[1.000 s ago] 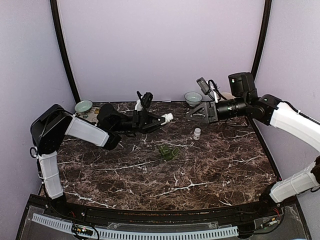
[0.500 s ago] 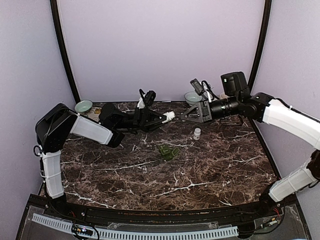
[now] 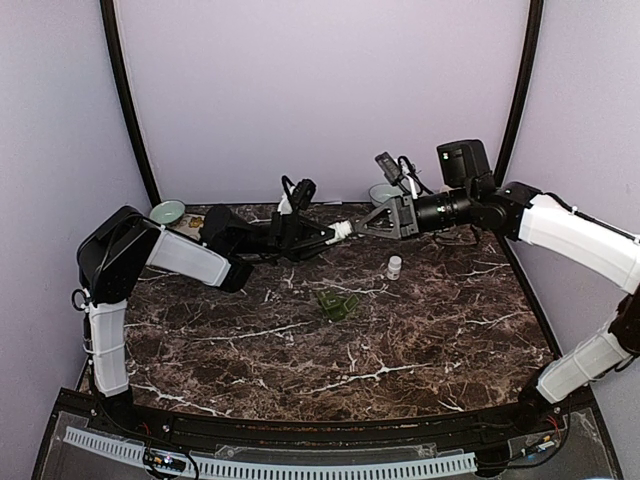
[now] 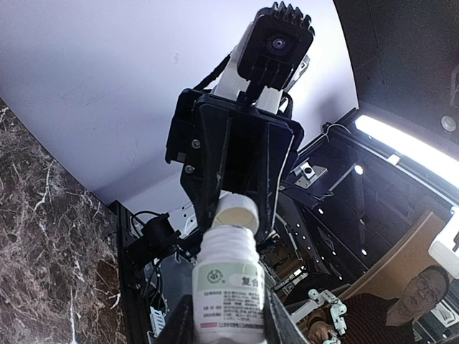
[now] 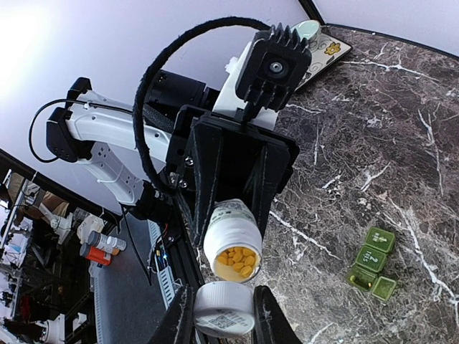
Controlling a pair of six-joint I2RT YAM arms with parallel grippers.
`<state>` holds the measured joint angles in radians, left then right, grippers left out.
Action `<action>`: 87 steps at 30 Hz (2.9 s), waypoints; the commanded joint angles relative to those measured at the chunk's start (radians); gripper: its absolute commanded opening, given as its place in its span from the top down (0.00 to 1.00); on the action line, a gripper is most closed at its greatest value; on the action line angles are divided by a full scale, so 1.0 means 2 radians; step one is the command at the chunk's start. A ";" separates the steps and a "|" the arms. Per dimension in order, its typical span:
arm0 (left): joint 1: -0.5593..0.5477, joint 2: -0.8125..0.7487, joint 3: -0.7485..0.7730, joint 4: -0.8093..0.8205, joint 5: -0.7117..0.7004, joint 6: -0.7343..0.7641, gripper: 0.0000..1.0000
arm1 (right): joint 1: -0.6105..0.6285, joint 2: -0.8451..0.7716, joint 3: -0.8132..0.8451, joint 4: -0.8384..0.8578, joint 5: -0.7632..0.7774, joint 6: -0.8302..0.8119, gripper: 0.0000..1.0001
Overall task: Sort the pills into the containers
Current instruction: Close the lid of the pill bottle on the pill bottle.
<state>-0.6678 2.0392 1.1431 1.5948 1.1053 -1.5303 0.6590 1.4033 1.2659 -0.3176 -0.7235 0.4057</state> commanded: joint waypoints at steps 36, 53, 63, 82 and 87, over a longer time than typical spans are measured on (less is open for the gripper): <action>-0.002 0.006 0.034 0.029 0.032 -0.024 1.00 | 0.004 0.022 0.017 0.044 -0.018 0.016 1.00; -0.008 0.016 0.052 0.023 0.043 -0.028 1.00 | 0.004 0.026 0.016 0.047 -0.028 0.021 1.00; -0.008 0.022 0.070 0.027 0.048 -0.038 1.00 | 0.006 0.029 0.011 0.049 -0.037 0.023 1.00; -0.012 0.038 0.094 0.072 0.018 -0.081 1.00 | 0.012 0.024 -0.005 0.074 -0.025 0.026 1.00; -0.015 0.041 0.104 0.072 0.016 -0.086 1.00 | 0.016 0.028 -0.004 0.080 -0.025 0.023 1.00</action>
<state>-0.6636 2.1193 1.2945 1.6150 1.2064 -1.6871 0.6521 1.4452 1.2690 -0.2371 -0.7341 0.4541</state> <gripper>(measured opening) 0.262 0.199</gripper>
